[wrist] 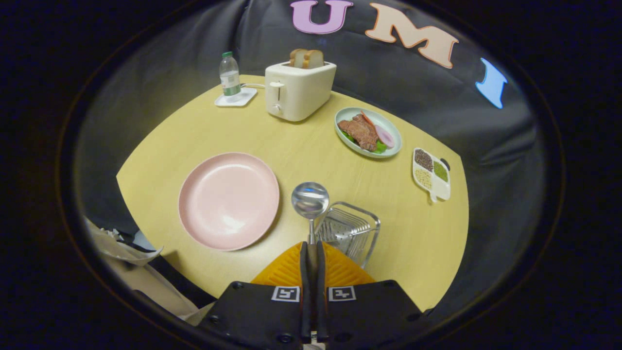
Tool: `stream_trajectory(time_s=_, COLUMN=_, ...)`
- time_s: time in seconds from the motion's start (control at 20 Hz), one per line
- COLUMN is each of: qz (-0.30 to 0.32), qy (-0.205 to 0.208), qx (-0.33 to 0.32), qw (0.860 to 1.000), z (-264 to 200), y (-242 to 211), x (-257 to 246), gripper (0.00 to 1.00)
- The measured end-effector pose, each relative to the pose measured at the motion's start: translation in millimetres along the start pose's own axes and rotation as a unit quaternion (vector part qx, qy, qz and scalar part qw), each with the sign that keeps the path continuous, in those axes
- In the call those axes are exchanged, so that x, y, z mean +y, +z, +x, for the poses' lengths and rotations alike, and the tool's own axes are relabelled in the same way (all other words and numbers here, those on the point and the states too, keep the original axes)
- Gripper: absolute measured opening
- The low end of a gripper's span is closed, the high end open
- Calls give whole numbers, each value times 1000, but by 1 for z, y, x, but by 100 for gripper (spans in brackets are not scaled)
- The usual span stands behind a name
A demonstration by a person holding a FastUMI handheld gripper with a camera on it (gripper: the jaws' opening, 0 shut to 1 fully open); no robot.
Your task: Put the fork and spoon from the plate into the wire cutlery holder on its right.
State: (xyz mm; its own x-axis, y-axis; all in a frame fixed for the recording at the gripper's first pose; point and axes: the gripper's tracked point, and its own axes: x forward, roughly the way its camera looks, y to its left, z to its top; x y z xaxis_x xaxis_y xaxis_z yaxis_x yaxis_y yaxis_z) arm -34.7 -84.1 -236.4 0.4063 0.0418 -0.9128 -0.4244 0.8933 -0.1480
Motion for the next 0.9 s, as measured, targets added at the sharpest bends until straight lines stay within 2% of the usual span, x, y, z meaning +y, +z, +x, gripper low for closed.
stream_trajectory(time_s=0.25, qz=11, qy=24, qx=29, qw=999, z=-9, y=-8, x=-18, gripper=7)
stream_trajectory(time_s=0.45, qz=-10, qy=26, qx=67, qw=997, z=-11, y=-19, x=-36, gripper=7)
stream_trajectory(time_s=0.9, qz=-37, qy=45, qx=143, qw=988, z=0, y=-26, x=-43, gripper=11)
